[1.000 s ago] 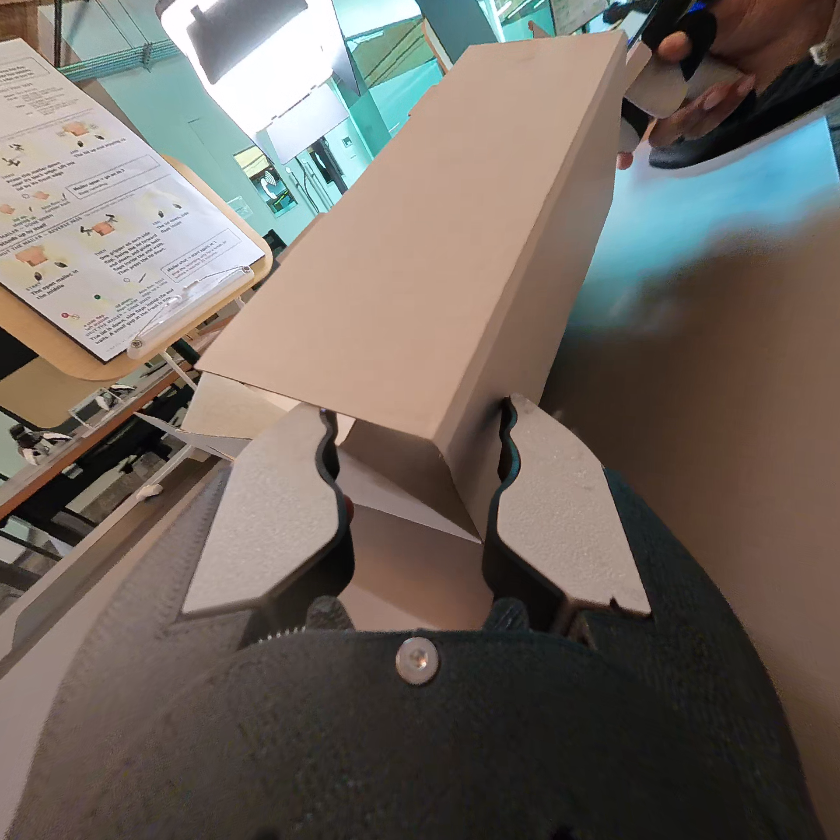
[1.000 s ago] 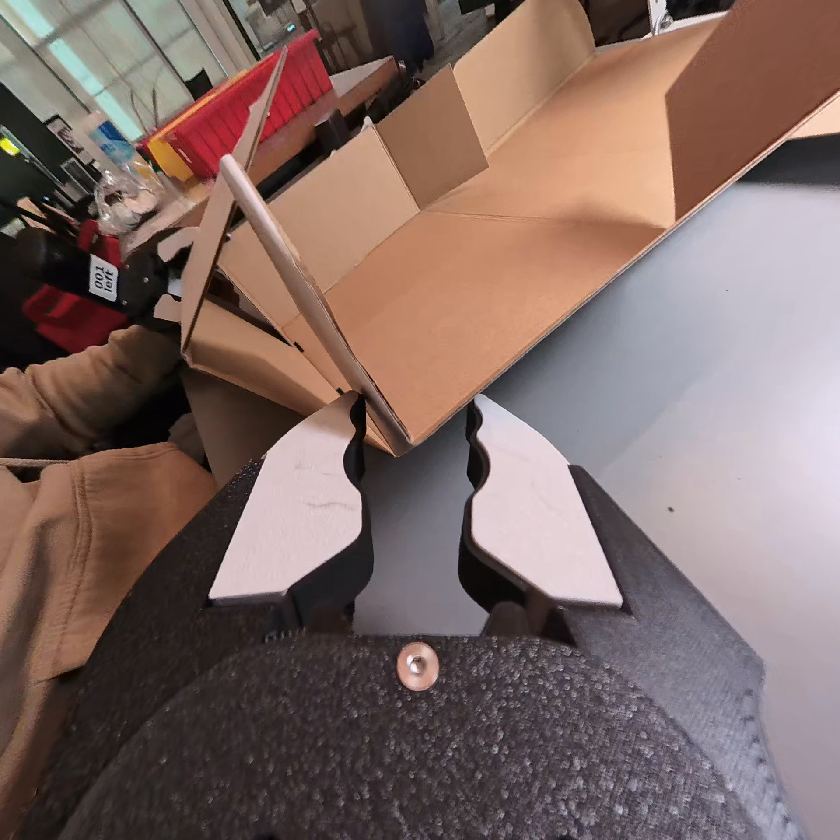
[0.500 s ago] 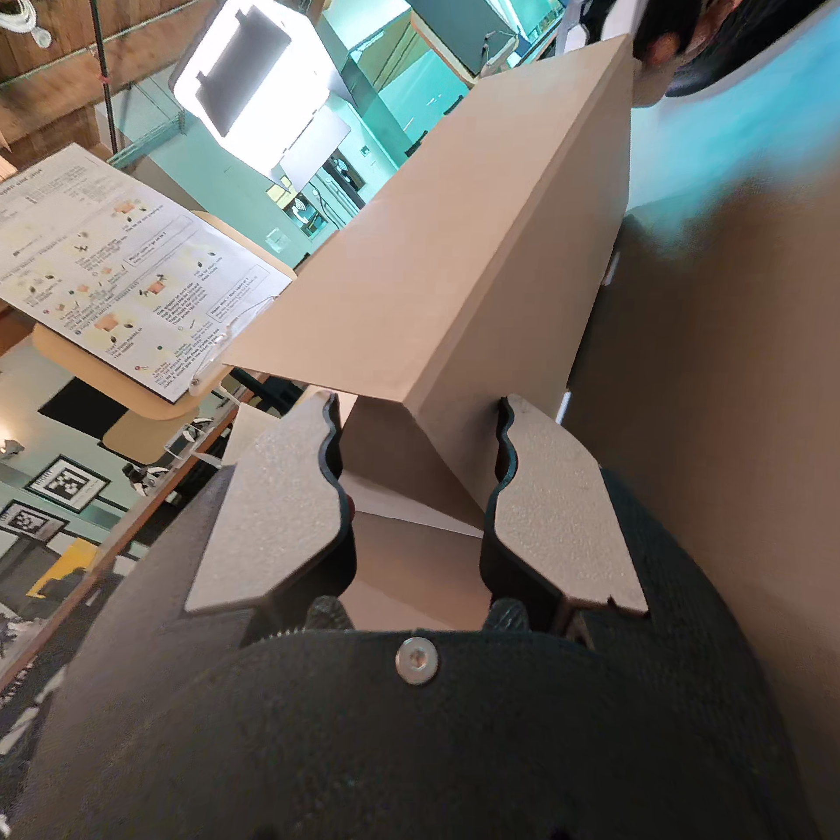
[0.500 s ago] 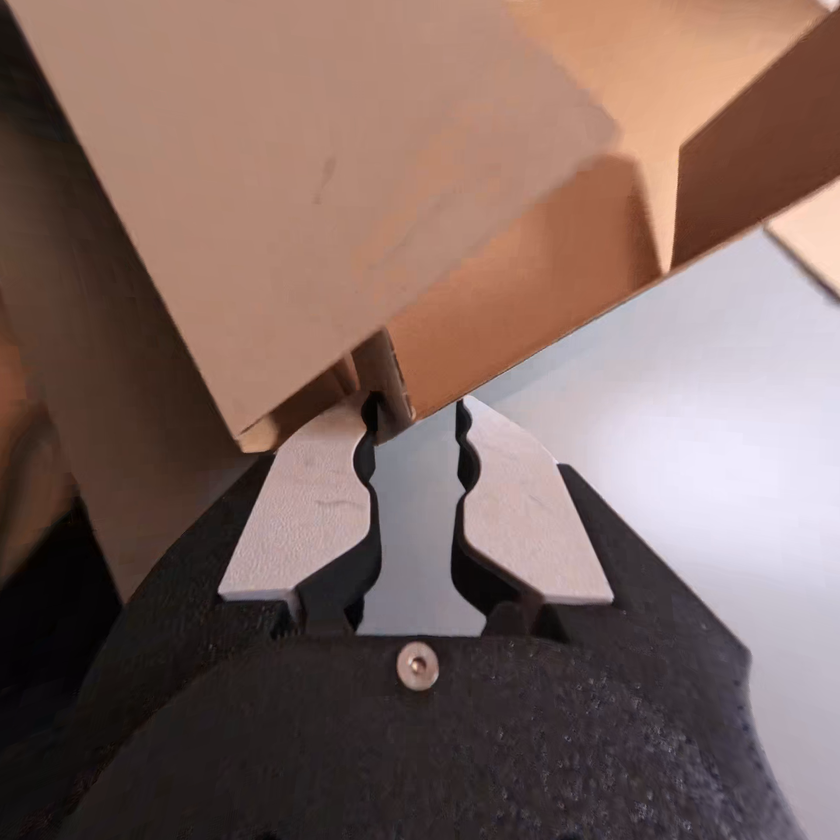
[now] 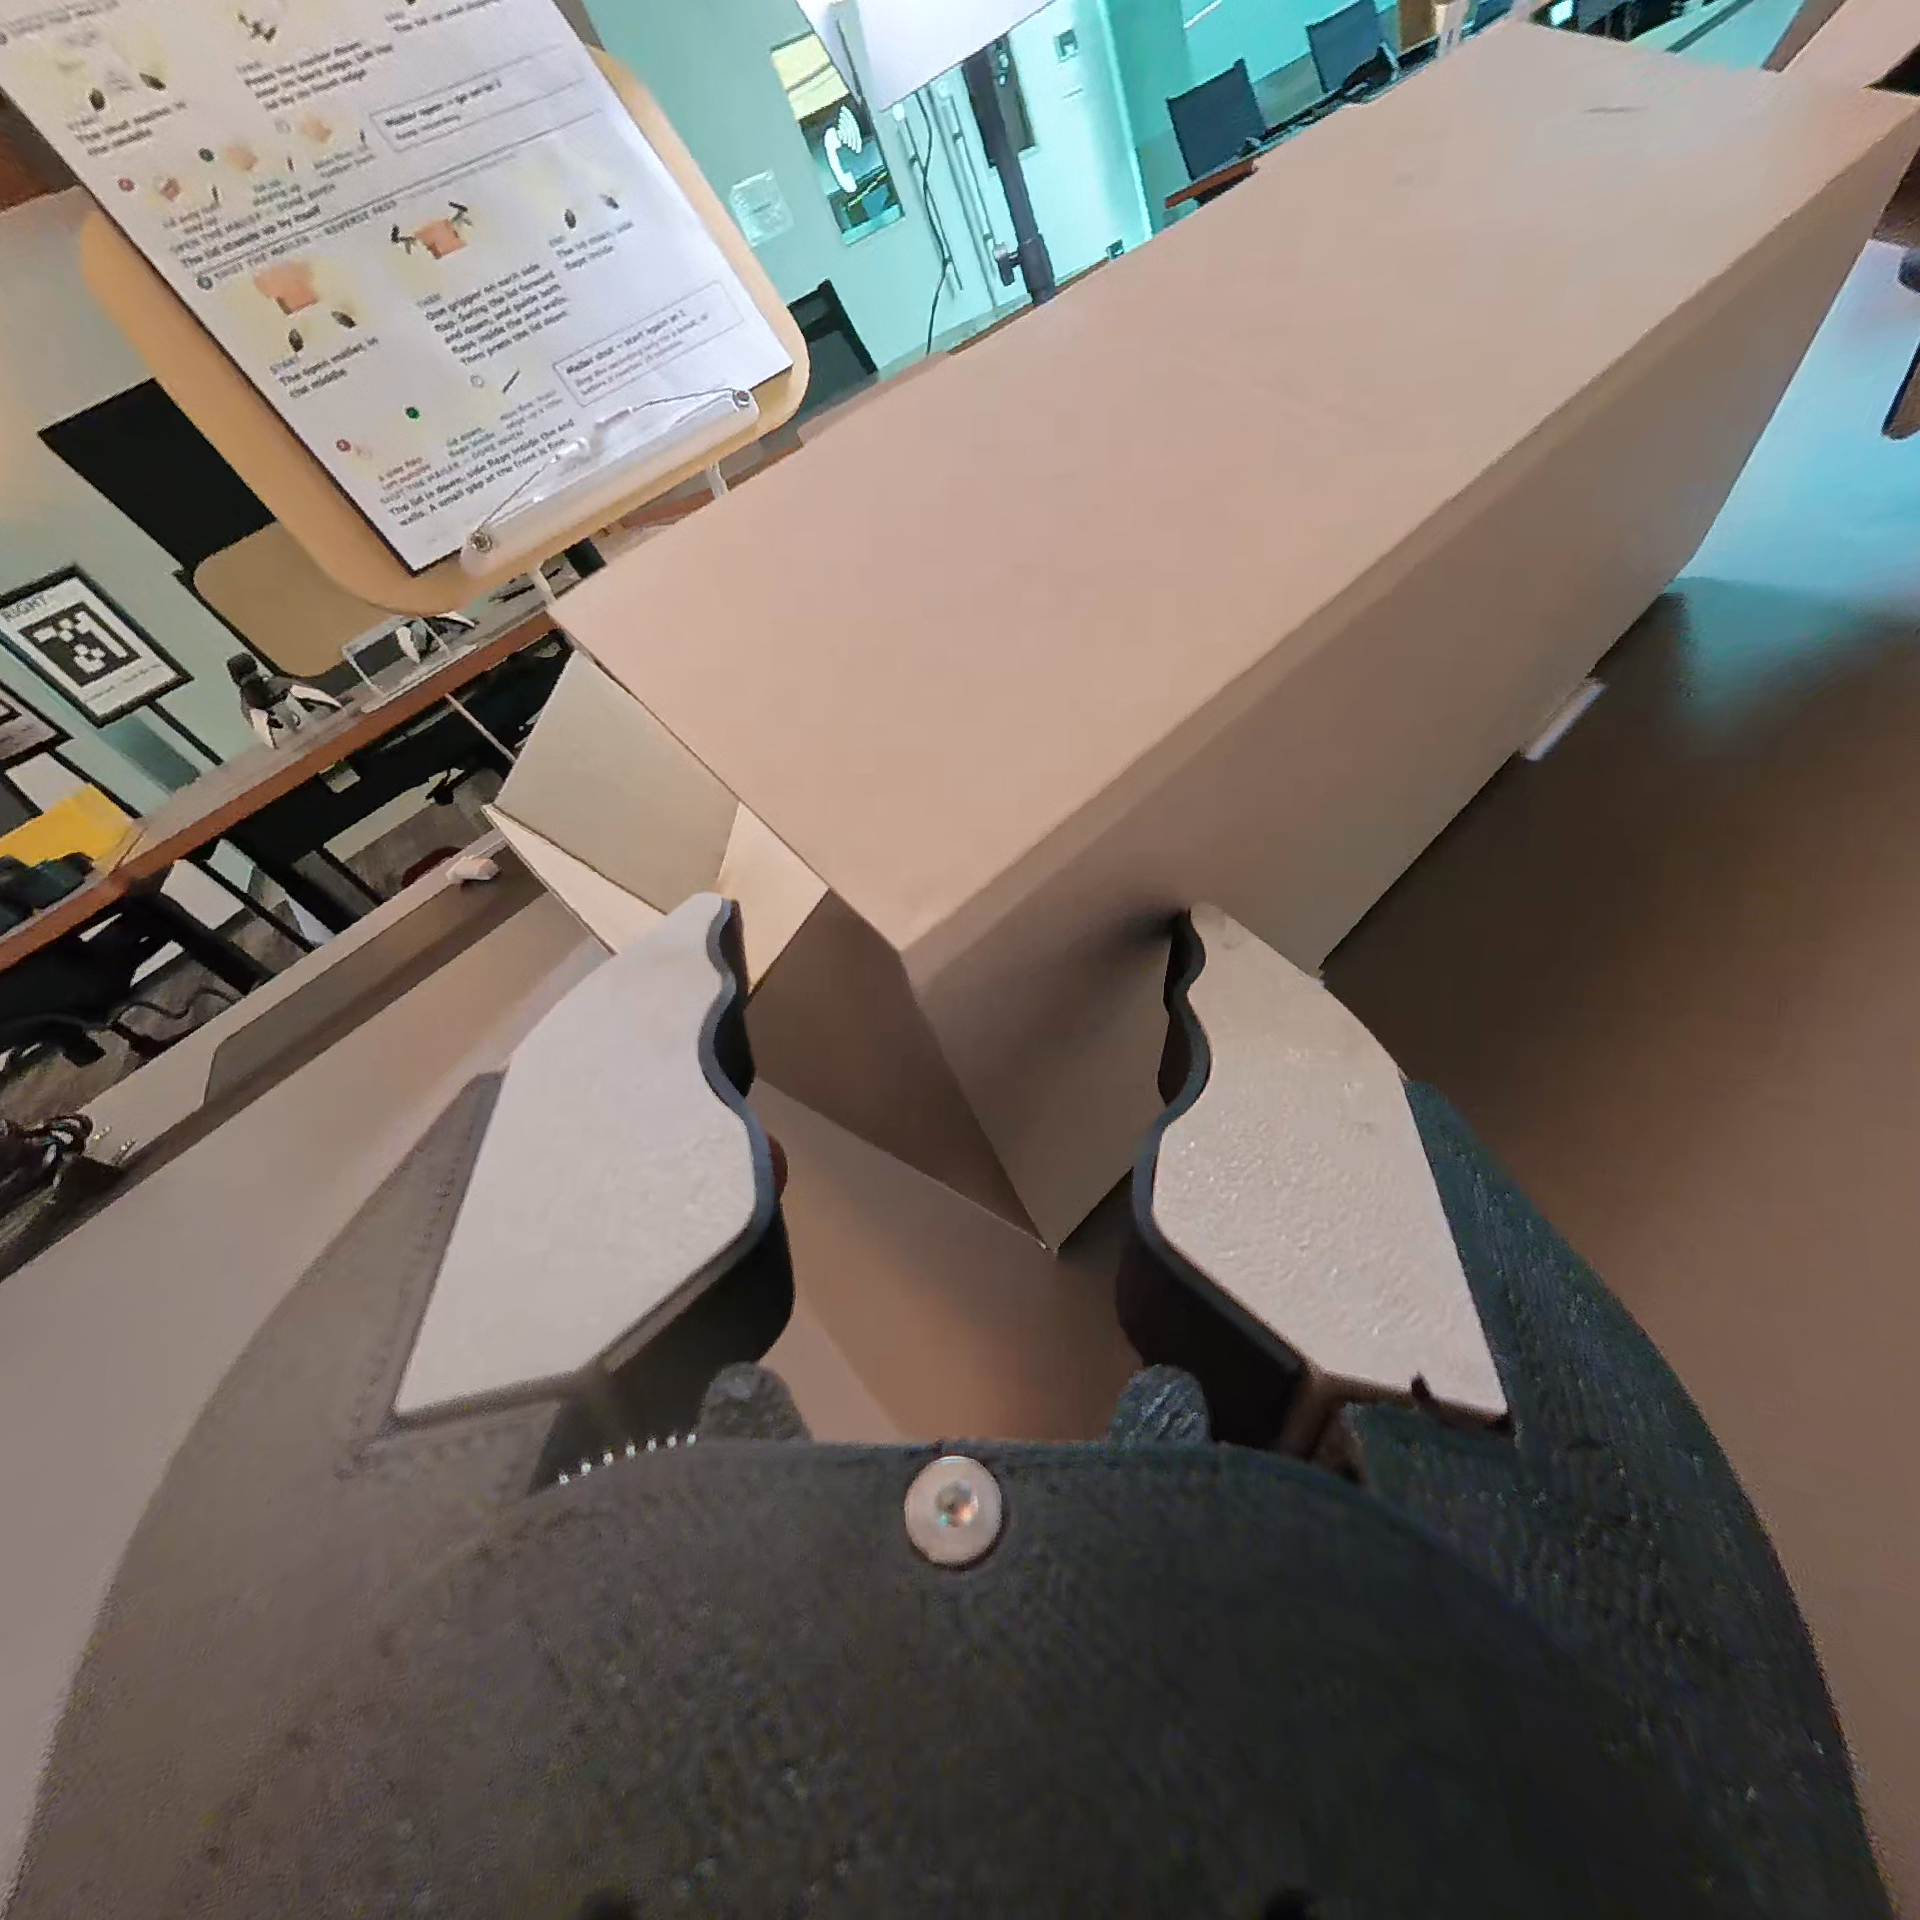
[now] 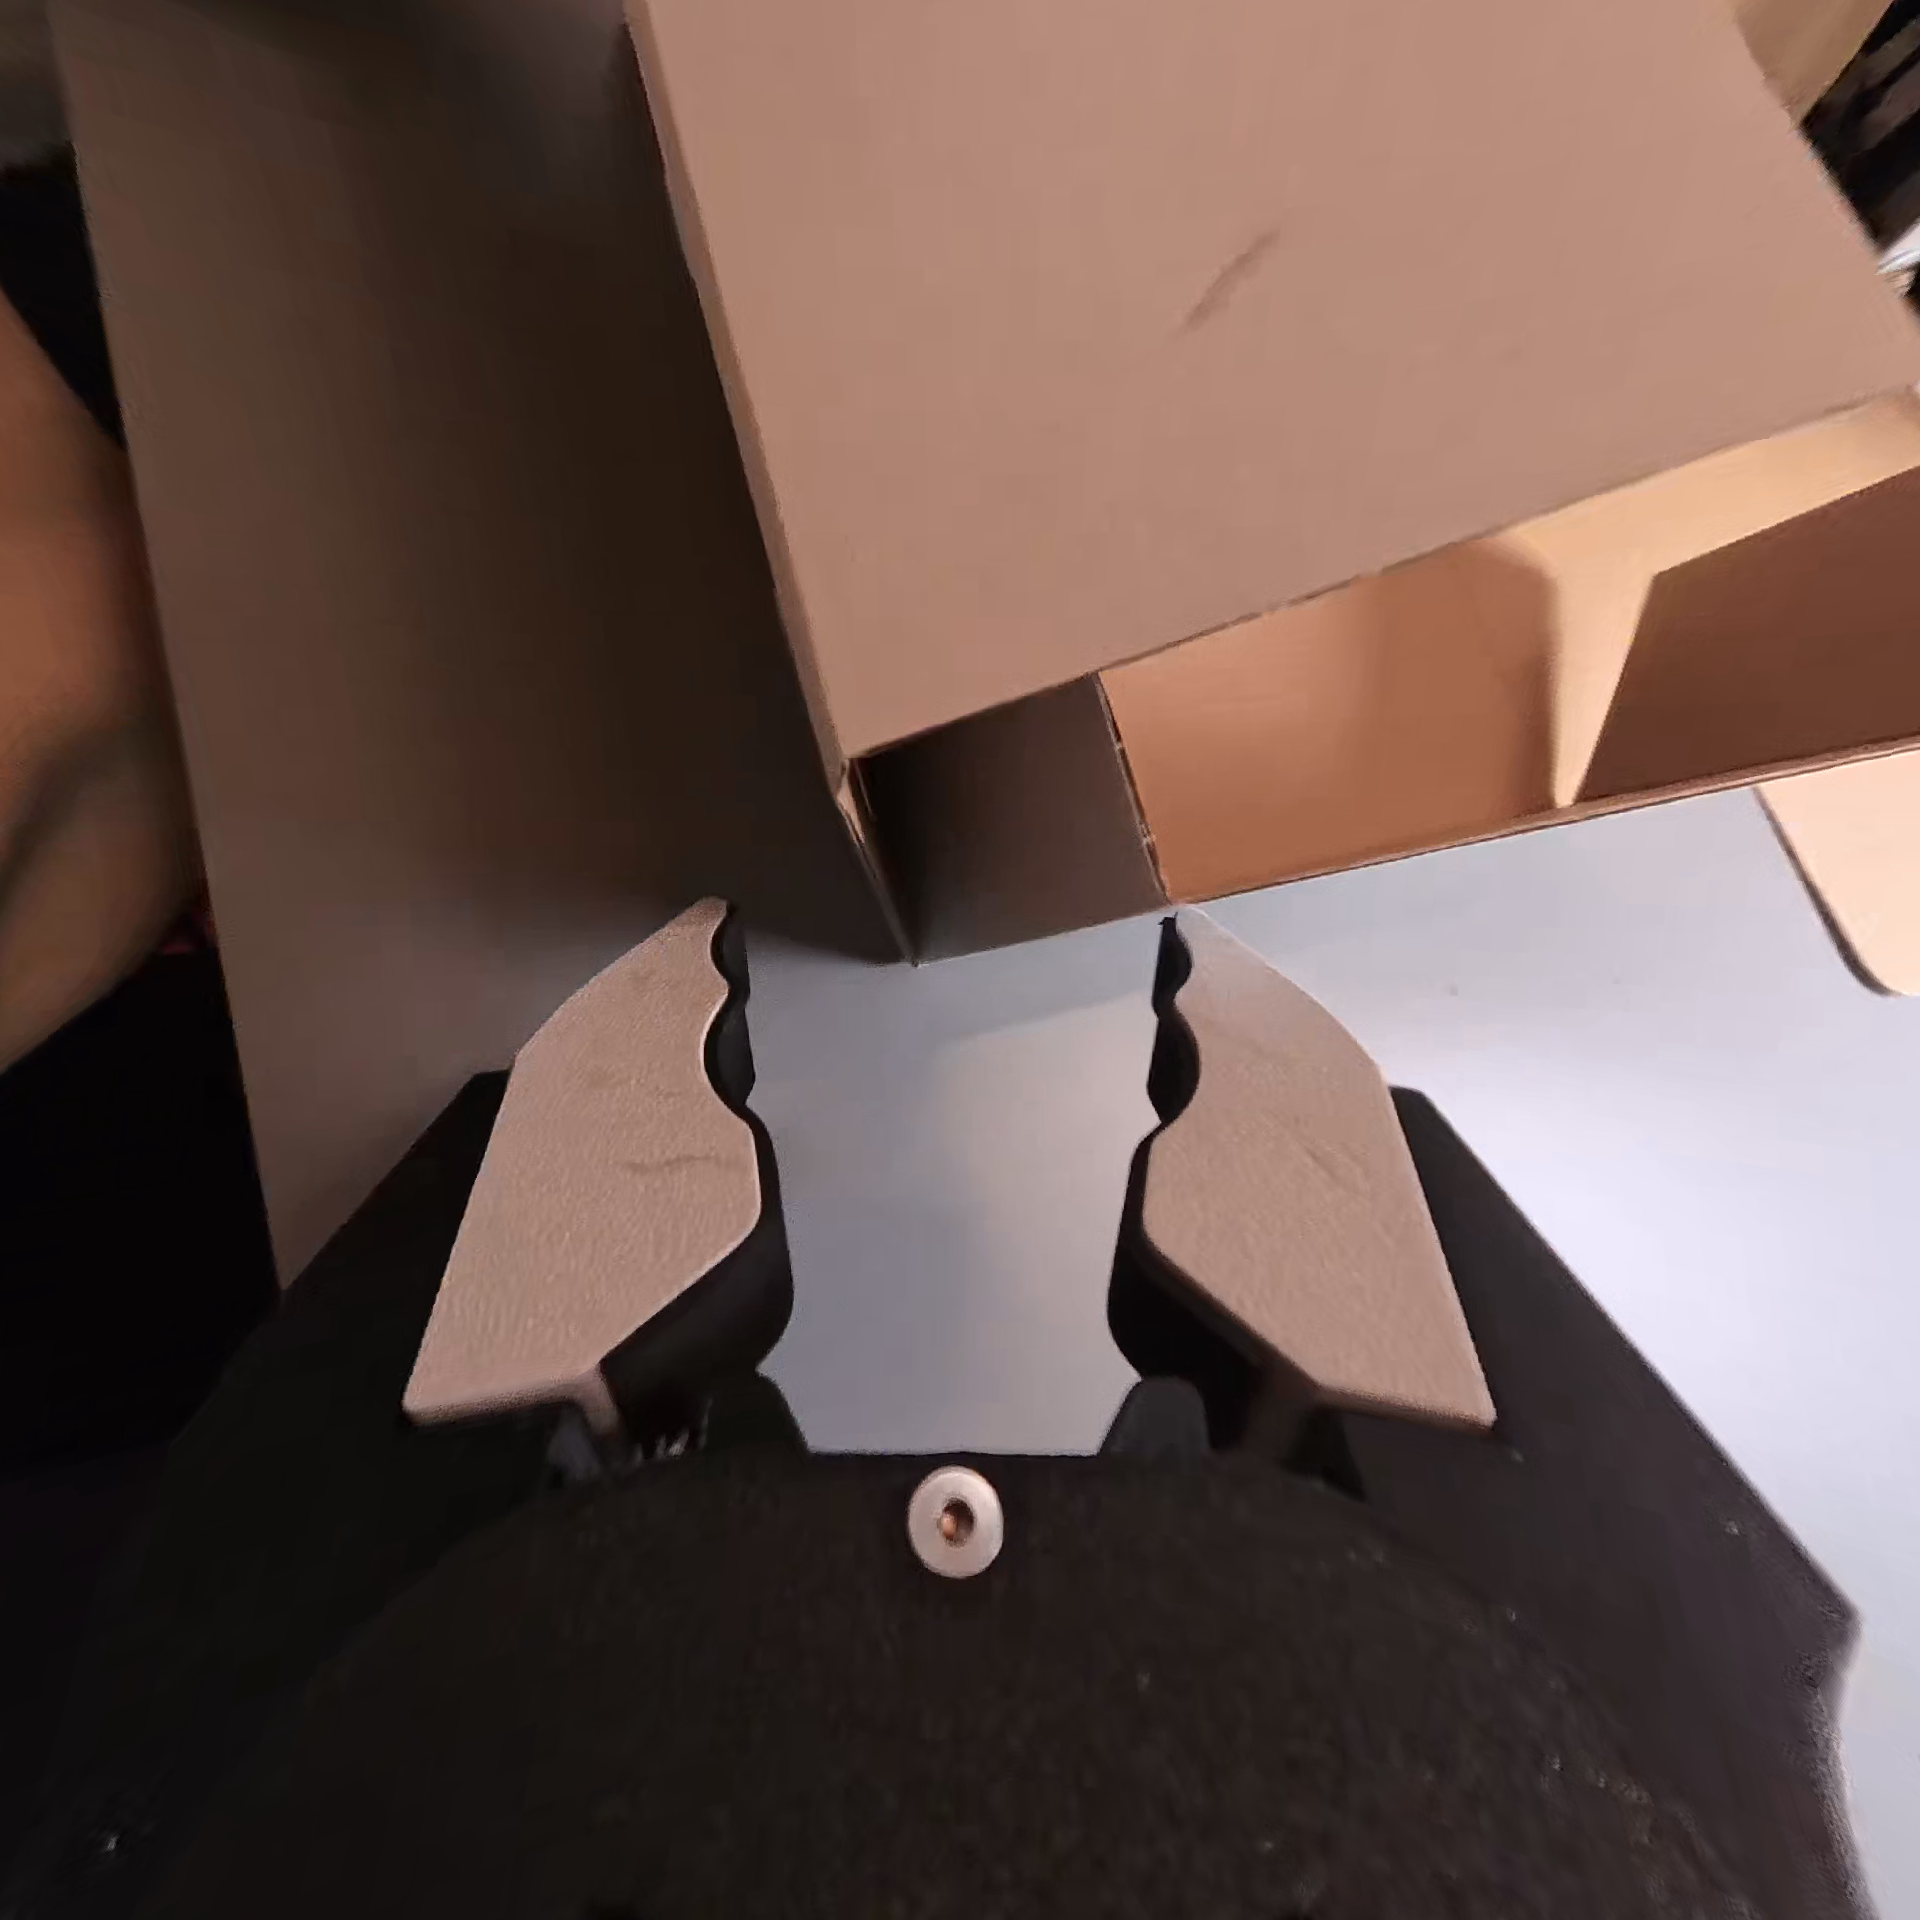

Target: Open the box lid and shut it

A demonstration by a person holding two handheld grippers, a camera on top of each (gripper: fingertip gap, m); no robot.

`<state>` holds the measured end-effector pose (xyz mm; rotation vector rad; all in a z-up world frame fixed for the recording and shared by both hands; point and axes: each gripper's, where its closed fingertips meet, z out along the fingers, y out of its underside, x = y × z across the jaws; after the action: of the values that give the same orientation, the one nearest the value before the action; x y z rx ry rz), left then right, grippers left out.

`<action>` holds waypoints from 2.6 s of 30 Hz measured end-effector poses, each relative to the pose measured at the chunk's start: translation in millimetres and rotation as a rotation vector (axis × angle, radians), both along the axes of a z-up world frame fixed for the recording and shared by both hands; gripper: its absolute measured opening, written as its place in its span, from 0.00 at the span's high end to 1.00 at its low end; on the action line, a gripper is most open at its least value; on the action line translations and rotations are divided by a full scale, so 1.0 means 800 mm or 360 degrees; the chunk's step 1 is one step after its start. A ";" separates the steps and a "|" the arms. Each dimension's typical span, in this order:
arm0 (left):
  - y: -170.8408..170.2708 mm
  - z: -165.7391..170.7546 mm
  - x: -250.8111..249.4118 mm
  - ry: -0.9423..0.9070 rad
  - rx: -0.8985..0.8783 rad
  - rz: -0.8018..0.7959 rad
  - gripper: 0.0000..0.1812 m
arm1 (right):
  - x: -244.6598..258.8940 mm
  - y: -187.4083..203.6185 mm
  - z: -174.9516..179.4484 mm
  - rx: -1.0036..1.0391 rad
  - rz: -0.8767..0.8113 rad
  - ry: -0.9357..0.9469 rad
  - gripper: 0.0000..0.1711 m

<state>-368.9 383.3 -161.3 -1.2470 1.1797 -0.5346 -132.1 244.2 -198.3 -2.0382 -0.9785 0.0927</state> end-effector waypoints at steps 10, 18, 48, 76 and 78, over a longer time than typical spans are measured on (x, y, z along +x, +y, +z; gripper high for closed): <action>-0.005 0.000 0.012 0.0070 0.0016 0.0027 0.56 | -0.004 0.024 0.002 0.0144 -0.0336 0.0038 0.73; 0.011 0.014 -0.006 -0.0090 -0.0347 0.0105 0.61 | -0.010 0.025 -0.001 0.0041 -0.0371 0.0194 0.80; 0.013 -0.006 0.003 -0.0129 -0.0500 0.0047 0.70 | 0.019 0.030 0.030 0.0598 -0.0791 0.0135 0.60; 0.015 0.007 0.004 0.0077 0.0173 0.0228 0.64 | -0.014 0.039 0.066 0.0966 -0.0577 0.0196 0.72; 0.016 0.011 0.005 0.0091 0.0207 0.0194 0.64 | -0.012 0.039 0.066 0.0939 -0.0563 0.0181 0.73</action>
<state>-365.3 396.2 -152.3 -1.2198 1.1591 -0.3290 -141.4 275.2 -145.6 -1.6019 -0.4825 -0.2411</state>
